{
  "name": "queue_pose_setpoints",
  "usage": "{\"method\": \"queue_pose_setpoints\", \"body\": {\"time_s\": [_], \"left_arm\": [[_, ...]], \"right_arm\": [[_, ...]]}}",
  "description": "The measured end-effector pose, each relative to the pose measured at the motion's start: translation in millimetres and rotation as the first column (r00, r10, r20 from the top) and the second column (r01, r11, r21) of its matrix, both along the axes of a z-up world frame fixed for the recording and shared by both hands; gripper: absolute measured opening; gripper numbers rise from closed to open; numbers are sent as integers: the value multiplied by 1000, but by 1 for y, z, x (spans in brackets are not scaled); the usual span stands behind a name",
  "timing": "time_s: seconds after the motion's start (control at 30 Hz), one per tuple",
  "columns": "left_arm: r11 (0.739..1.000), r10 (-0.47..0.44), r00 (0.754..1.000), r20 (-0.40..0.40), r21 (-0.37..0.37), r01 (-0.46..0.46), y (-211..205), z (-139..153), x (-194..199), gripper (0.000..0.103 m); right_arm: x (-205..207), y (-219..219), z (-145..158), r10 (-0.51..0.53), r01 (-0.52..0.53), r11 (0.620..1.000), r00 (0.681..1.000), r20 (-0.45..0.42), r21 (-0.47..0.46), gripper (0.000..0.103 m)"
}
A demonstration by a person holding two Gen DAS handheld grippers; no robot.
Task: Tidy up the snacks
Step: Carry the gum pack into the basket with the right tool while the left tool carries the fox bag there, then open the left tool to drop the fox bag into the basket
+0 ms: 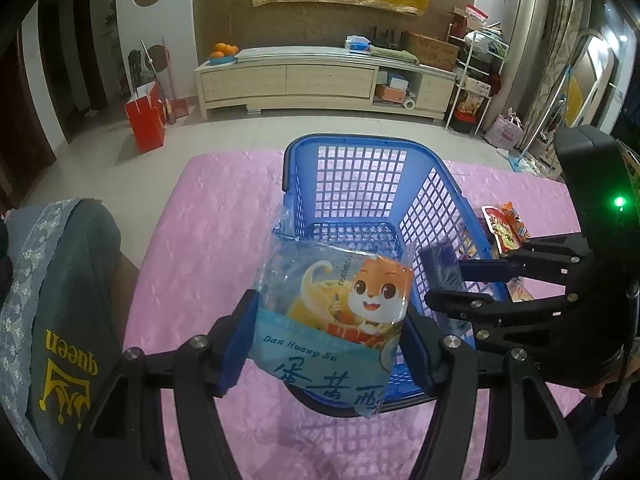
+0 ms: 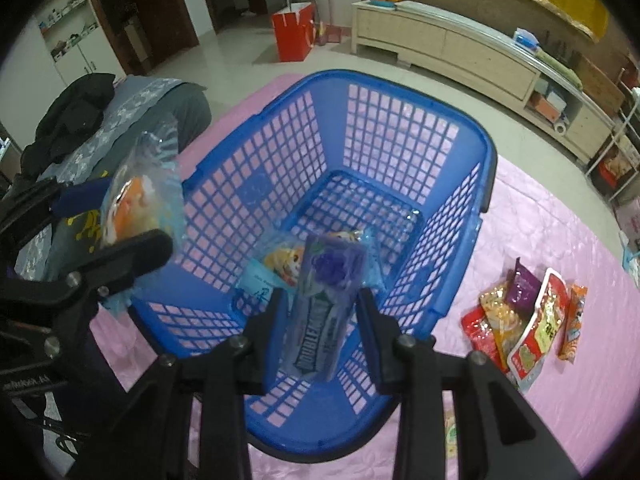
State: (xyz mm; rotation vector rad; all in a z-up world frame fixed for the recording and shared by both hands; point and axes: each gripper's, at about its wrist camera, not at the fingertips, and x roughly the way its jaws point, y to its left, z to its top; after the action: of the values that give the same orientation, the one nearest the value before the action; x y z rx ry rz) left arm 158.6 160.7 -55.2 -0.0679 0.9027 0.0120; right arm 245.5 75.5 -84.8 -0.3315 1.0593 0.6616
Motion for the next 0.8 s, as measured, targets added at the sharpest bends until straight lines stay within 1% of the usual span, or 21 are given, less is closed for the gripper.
{"method": "queue_pose_setpoints", "body": {"time_s": [0.03,0.1,0.13,0.2,0.27,0.43,0.6,0.8], "left_arm": [[1000,-1,1000,-1,2,1,-1,0,-1,64],[1000,0,1000,-2,3,0,-2,0,-2,64],[1000,0,1000,-3,1,0,-3,0,-2,64],[1000,-5,1000,-4,2,5,-6,1,-3,64],[1000,-15,1000,-6,3,15,-9,1,-4,64],[999,-40,999,-3,8,40,-21,3,-1,64],[996,-84,996,1,24,84,-39,4,7,64],[992,-126,992,-15,21,127,-56,-3,24,64]], "right_arm": [[-1,-1,1,2,-2,1000,1000,3,-1,43],[-3,-2,4,8,-8,1000,1000,10,-9,56],[-5,-4,8,5,-5,1000,1000,23,-5,59],[-8,-9,14,-3,3,1000,999,45,7,66],[-12,-19,21,-20,18,999,998,56,28,71],[-15,-42,33,-90,86,995,993,74,54,72],[-14,-63,33,-167,161,984,982,90,74,73],[-13,-78,23,-191,188,982,976,104,38,73]]}}
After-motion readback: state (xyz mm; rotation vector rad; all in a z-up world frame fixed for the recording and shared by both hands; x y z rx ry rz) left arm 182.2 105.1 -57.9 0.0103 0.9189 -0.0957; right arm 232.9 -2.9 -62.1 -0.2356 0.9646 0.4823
